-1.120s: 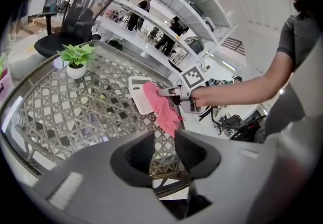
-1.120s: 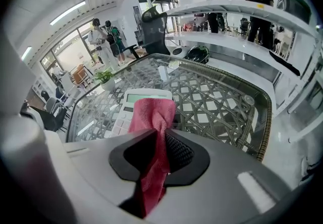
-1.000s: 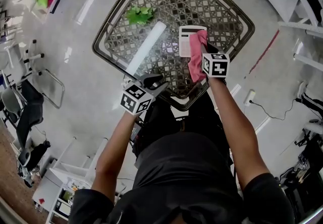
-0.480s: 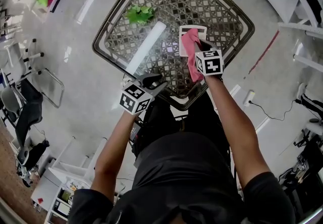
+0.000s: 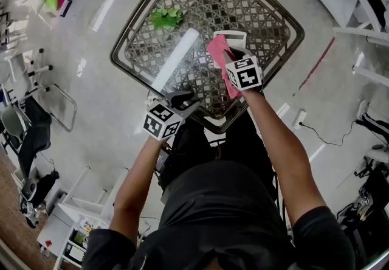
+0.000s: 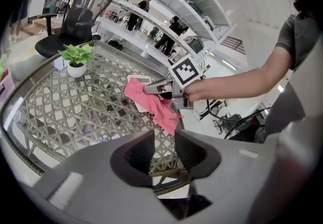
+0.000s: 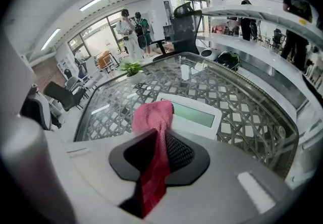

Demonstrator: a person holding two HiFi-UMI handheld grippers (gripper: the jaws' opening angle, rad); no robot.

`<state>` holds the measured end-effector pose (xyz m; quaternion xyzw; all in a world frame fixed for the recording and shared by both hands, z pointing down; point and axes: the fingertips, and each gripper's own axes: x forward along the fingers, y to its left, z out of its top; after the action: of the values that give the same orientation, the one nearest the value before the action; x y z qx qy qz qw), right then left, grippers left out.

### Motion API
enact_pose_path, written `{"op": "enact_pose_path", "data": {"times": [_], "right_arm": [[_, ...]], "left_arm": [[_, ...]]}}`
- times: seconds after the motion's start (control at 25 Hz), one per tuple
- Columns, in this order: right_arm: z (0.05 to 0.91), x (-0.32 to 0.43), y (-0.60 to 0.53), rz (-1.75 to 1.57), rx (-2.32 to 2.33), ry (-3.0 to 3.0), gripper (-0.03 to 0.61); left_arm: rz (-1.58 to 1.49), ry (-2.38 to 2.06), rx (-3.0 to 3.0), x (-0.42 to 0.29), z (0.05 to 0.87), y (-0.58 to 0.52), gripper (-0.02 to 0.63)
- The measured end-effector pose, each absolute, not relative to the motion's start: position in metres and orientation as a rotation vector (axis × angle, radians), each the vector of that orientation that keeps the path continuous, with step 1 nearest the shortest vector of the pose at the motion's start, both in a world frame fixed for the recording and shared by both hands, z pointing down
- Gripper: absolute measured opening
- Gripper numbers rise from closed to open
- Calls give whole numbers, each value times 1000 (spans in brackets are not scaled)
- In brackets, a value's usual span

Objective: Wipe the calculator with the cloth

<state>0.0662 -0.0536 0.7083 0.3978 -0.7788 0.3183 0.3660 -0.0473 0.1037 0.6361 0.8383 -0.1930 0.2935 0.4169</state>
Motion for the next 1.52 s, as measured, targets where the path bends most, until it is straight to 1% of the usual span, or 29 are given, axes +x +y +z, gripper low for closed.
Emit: {"op": "enact_pose_path", "data": {"times": [0.28, 0.64, 0.92, 1.12, 1.28, 1.52], "right_arm": [[707, 80, -69, 803, 1066, -1970, 51], [707, 136, -87, 823, 1222, -1860, 51], [699, 144, -88, 830, 1280, -1815, 51], [699, 182, -92, 895, 1377, -1741, 51], [702, 207, -92, 941, 1420, -1672, 51], [699, 224, -85, 994, 1405, -1639, 52]], "left_arm": [[736, -483, 2100, -44, 636, 105, 169], [729, -489, 2098, -42, 635, 97, 169], [725, -498, 2108, -54, 629, 98, 169], [716, -533, 2113, -52, 623, 88, 169], [707, -582, 2115, -65, 617, 80, 169], [689, -669, 2110, -95, 604, 74, 169]]}}
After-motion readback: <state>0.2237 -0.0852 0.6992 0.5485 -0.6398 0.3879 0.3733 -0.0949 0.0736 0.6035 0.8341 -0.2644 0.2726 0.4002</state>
